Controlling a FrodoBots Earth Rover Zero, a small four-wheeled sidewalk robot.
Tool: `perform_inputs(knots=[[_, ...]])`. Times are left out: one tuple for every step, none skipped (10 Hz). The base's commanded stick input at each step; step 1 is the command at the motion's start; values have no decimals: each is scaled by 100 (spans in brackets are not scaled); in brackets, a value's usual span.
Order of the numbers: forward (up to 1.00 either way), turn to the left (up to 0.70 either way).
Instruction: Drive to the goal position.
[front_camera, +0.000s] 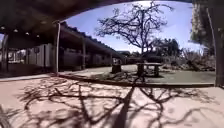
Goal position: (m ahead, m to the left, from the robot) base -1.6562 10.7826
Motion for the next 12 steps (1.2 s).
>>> perform_inputs(knots=[[0,-70],[0,-70],[0,-70],[0,-70],[0,-70],[0,-70],[0,-70],[0,-70],[0,-70],[0,-70],[0,-70],[0,-70]])
